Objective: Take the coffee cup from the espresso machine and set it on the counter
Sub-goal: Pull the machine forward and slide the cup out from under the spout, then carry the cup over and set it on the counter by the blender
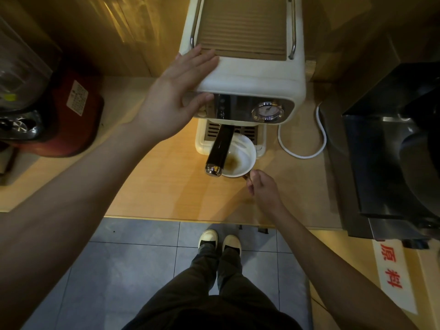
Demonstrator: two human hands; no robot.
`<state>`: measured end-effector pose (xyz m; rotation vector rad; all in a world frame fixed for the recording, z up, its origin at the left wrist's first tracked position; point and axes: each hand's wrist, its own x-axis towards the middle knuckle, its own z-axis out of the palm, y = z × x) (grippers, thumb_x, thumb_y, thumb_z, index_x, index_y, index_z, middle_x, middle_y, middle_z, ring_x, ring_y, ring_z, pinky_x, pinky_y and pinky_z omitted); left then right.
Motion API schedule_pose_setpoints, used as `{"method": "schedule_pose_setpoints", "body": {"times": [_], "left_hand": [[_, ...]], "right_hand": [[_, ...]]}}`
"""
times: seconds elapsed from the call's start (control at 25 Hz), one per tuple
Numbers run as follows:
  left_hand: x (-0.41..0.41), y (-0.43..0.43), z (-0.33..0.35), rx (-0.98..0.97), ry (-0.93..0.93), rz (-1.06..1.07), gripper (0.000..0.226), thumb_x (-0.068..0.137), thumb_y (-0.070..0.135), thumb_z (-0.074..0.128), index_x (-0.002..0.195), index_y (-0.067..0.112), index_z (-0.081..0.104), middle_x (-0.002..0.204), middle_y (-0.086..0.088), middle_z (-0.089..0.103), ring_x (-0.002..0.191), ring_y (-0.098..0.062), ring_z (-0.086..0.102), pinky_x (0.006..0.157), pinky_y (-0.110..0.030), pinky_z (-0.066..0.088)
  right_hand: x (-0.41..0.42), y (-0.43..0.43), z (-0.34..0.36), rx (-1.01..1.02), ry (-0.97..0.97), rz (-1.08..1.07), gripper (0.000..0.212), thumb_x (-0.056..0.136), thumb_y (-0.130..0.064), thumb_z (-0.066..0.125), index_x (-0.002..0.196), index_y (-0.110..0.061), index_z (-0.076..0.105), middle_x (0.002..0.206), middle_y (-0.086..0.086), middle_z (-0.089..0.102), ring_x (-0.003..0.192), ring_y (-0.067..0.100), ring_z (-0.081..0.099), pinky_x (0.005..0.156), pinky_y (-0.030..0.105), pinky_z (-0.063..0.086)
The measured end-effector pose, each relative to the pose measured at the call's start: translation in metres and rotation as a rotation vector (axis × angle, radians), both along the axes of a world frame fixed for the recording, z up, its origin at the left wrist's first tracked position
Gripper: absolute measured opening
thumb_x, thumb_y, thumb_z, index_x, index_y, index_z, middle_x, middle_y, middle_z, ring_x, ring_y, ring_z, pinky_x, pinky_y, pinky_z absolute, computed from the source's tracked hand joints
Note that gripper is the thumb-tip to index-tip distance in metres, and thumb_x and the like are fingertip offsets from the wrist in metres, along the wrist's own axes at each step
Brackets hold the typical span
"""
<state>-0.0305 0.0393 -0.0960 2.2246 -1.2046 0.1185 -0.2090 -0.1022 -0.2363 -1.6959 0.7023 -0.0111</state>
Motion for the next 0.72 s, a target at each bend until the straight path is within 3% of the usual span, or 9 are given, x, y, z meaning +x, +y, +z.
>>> {"method": "schedule_pose_setpoints", "body": {"times": [0.08,0.16,0.24,0.32,0.48,0.56,0.68,0.72], "left_hand": [[-0.011,0.011,-0.015,-0.044,0.036,0.081,0.062,0.090,0.033,0.051,0.142,0.016,0.022,0.151,0.000,0.022,0.140,-0.012,0.013,0.113,-0.016,0.005],[-0.039,0.036,-0.045,-0.111,0.271,0.249,0.076,0.086,0.035,0.057,0.144,0.017,0.012,0.152,0.003,0.013,0.136,-0.002,0.009,0.110,-0.011,0.007],[-0.072,0.064,-0.078,-0.053,0.621,0.411,0.089,0.079,0.031,0.066,0.144,0.018,0.007,0.156,-0.002,0.010,0.136,-0.004,0.010,0.109,-0.018,0.011],[-0.093,0.082,-0.105,0.091,0.809,0.415,0.103,0.069,0.027,0.075,0.145,0.016,0.005,0.156,-0.005,0.009,0.138,-0.011,0.010,0.108,-0.025,0.012],[-0.105,0.074,-0.124,0.164,0.922,0.270,0.122,0.054,0.031,0.083,0.145,0.013,0.002,0.156,-0.006,0.009,0.140,-0.016,0.010,0.107,-0.027,0.012],[-0.107,0.068,-0.129,0.129,0.955,0.288,0.124,0.054,0.022,0.087,0.144,0.012,0.002,0.153,-0.005,0.018,0.138,-0.017,0.016,0.104,-0.023,0.016],[-0.108,0.073,-0.132,-0.032,0.924,0.317,0.110,0.049,0.011,0.089,0.138,0.012,0.023,0.133,0.003,0.039,0.126,-0.017,0.035,0.095,-0.009,0.030],[-0.107,0.078,-0.133,-0.063,0.913,0.320,0.106,0.048,0.010,0.089,0.134,0.014,0.028,0.126,0.005,0.041,0.120,-0.016,0.040,0.090,-0.011,0.036]], "right_hand": [[-0.008,0.005,0.000,-0.005,0.001,0.030,0.044,0.096,-0.013,0.031,0.054,-0.018,0.039,0.056,0.001,0.042,0.056,0.013,0.039,0.059,0.026,0.033],[-0.014,0.011,-0.001,0.018,0.002,0.042,0.043,0.097,-0.013,0.031,0.054,-0.018,0.040,0.056,0.001,0.043,0.056,0.012,0.040,0.058,0.020,0.035],[-0.020,0.019,-0.002,0.070,0.015,0.045,0.043,0.097,-0.014,0.031,0.054,-0.018,0.040,0.057,0.001,0.043,0.056,0.011,0.041,0.059,0.017,0.037],[-0.024,0.026,-0.006,0.092,0.034,0.060,0.044,0.096,-0.013,0.032,0.053,-0.018,0.040,0.056,0.002,0.043,0.056,0.013,0.041,0.065,0.026,0.036],[-0.026,0.042,-0.006,0.065,0.077,0.144,0.043,0.096,-0.014,0.033,0.053,-0.017,0.039,0.054,0.002,0.043,0.055,0.014,0.041,0.065,0.031,0.034],[-0.026,0.051,-0.004,0.066,0.076,0.171,0.042,0.096,-0.013,0.033,0.055,-0.017,0.039,0.055,0.002,0.043,0.054,0.013,0.042,0.061,0.027,0.035],[-0.023,0.064,-0.002,0.070,0.059,0.194,0.041,0.097,-0.013,0.033,0.056,-0.018,0.040,0.056,0.002,0.043,0.054,0.012,0.042,0.059,0.023,0.035],[-0.021,0.068,-0.002,0.075,0.055,0.207,0.041,0.097,-0.012,0.032,0.057,-0.018,0.039,0.057,0.002,0.043,0.055,0.012,0.042,0.059,0.023,0.035]]}}
